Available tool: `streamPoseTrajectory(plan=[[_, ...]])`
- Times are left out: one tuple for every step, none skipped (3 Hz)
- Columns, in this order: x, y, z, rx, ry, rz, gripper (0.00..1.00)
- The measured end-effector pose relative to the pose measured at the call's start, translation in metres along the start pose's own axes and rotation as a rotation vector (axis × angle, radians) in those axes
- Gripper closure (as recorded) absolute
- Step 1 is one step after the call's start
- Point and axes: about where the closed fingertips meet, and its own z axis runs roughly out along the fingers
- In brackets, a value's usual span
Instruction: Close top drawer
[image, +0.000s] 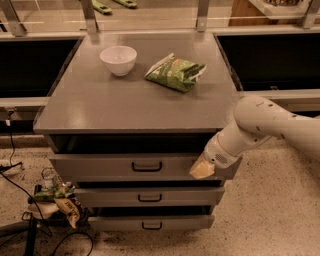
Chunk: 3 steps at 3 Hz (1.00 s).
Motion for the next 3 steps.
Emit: streamPoseTrajectory(plan=[[0.0, 0.0, 0.0, 0.0, 0.0, 0.0, 1.0], [0.002, 0.003, -0.001, -0.015, -0.01, 0.001, 1.0], [0.032, 0.024, -0.018, -0.036, -0.018, 0.018, 1.0]])
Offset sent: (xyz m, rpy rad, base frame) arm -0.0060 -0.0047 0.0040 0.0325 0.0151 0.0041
